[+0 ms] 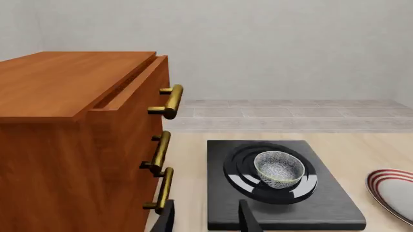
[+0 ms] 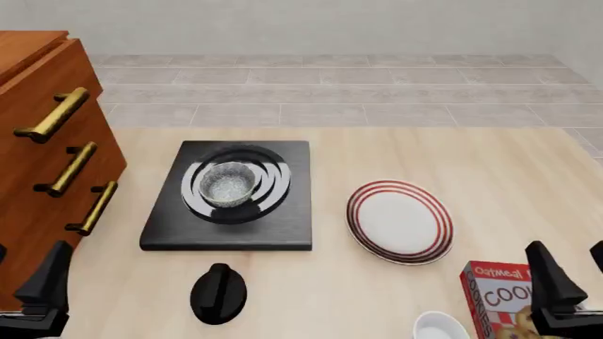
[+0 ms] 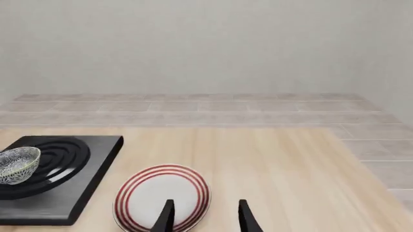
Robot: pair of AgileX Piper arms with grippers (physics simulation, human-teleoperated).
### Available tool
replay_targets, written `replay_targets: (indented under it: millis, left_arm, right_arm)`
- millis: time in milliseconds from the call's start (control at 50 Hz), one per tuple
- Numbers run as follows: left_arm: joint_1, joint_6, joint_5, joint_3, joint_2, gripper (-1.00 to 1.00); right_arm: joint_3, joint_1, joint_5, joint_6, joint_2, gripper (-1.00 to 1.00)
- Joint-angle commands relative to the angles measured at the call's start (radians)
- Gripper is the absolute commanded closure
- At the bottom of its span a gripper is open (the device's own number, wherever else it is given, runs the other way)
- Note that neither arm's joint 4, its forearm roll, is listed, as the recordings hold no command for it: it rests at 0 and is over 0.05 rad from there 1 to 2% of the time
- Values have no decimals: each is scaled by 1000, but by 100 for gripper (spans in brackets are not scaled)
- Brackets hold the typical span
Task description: Pick the akita bowl on the stove and place it on the plate.
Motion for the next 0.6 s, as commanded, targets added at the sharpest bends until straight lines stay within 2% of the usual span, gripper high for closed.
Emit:
replay_targets:
  millis: [20,260,340,360,400,420,460,500,600]
  left_arm:
    - [0,0,-1,-3,5,-100]
    - [0,0,-1,-3,5,-100]
    - [0,0,-1,-3,5,-100]
    - [0,0,-1,-3,5,-100]
    - [0,0,-1,-3,5,-100]
    - [0,0,-1,-3,5,-100]
    - [0,0,-1,-3,5,-100]
    - [0,0,-1,-3,5,-100]
    - [0,0,-1,-3,5,-100]
  right_arm:
    - [-1,1,-47,-20,36,-100]
    - [-1,2,-105,-62,126,-100]
    - [-2,-9,-124,-59,154,-100]
    - [-3,-8,-137,-68,173,-100]
    - [-5,29,-185,-144,244,-100]
    - [-12,50,-200,-172,256,-100]
    - [-54,43,-185,-141,261,-100]
    - [-87,55,-191,-168,291,-100]
    - [-162,86,-189,-175,361,-100]
